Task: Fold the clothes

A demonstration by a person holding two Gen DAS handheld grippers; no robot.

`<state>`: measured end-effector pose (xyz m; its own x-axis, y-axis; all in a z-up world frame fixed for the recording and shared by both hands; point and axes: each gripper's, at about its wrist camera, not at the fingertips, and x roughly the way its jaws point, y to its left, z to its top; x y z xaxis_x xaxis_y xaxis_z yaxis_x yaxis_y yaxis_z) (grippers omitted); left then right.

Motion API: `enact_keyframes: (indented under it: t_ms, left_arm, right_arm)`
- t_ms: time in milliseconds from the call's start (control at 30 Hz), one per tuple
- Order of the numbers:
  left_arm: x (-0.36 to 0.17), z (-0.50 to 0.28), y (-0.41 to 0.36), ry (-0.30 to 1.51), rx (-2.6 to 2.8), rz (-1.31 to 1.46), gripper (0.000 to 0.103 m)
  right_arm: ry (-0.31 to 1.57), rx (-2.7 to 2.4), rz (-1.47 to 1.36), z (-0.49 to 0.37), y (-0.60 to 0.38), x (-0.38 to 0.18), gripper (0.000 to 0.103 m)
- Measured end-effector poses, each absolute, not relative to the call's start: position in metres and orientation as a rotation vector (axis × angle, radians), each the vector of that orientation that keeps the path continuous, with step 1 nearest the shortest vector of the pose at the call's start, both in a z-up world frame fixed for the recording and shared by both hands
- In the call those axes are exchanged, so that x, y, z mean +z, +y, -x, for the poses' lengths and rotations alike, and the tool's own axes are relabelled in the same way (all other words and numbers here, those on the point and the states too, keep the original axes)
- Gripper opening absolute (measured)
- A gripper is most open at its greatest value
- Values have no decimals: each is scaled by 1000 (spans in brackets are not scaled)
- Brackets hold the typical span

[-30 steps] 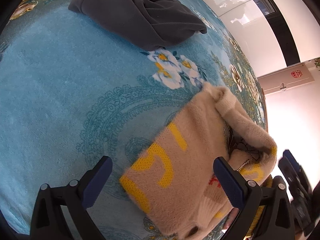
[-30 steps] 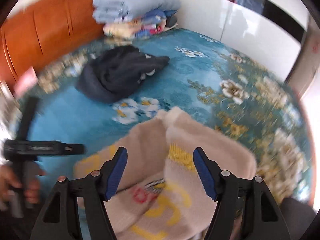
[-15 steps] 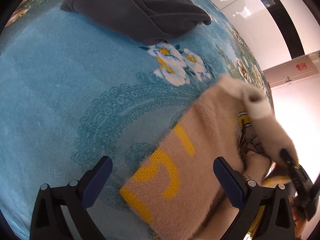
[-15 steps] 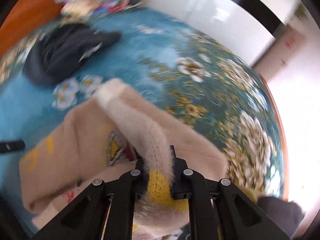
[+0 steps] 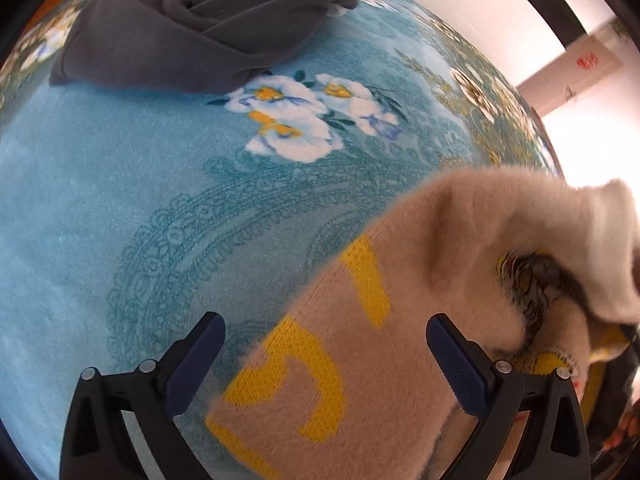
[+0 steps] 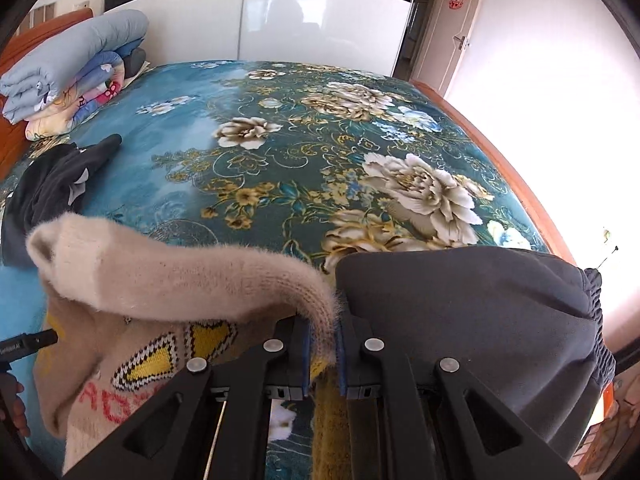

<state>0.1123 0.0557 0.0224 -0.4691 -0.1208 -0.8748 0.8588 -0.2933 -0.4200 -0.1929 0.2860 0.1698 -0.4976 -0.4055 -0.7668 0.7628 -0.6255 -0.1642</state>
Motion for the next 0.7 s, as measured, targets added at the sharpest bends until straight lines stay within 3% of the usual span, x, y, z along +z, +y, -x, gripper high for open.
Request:
enact_keyframes:
  t_ms: [367,533,700]
  left_arm:
    - [11,-105,49,1357,-1886,-998,65]
    - [13,-108,53,1368,-1889,-998,22]
    - [25,-106,65,1298,-1948,-1008,11]
  right_arm:
    - [648,-2125,-941,197,281,169,10]
    - [639,-2113,-960,196,283,169,10]
    - [609,-2101,-975,195,288,173,10]
